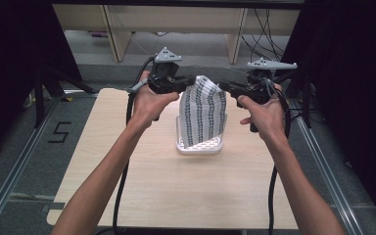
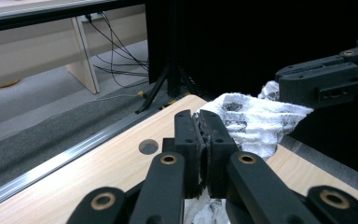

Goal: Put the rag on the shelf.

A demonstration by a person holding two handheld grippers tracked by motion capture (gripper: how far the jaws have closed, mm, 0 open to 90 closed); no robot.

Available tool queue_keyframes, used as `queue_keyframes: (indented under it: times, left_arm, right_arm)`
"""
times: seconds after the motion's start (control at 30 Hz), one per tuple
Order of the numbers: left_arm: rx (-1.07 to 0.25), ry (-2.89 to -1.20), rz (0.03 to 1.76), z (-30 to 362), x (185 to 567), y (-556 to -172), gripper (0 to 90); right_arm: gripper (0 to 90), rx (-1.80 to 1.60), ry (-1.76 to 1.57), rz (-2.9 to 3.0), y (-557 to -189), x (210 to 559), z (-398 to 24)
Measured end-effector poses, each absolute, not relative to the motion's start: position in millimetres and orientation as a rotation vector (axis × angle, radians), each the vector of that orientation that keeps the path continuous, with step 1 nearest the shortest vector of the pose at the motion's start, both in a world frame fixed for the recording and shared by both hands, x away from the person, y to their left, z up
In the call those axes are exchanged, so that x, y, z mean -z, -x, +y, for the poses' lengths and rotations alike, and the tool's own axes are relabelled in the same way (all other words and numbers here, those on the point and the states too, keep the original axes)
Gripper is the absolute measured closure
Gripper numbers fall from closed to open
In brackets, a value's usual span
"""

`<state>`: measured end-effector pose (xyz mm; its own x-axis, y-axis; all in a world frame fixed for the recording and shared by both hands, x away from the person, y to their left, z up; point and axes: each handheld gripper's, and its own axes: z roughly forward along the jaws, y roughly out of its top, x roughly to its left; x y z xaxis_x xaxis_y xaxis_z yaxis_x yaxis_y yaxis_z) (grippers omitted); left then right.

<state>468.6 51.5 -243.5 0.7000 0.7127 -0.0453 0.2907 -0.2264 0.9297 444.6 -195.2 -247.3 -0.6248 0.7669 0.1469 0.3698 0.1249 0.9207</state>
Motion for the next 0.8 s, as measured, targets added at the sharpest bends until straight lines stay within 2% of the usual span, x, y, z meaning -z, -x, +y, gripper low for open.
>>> queue_keyframes:
  times: [0.33,0.8]
  left_arm:
    - [-0.488,-1.765,0.836,51,235,-490,86.1]
    - [-0.392,-1.733,0.954,44,261,-535,85.5]
  right_arm:
    - [85.9,-1.525,-1.156,2.011,-462,240,-189]
    - [85.4,-1.452,-1.283,1.979,-509,258,-191]
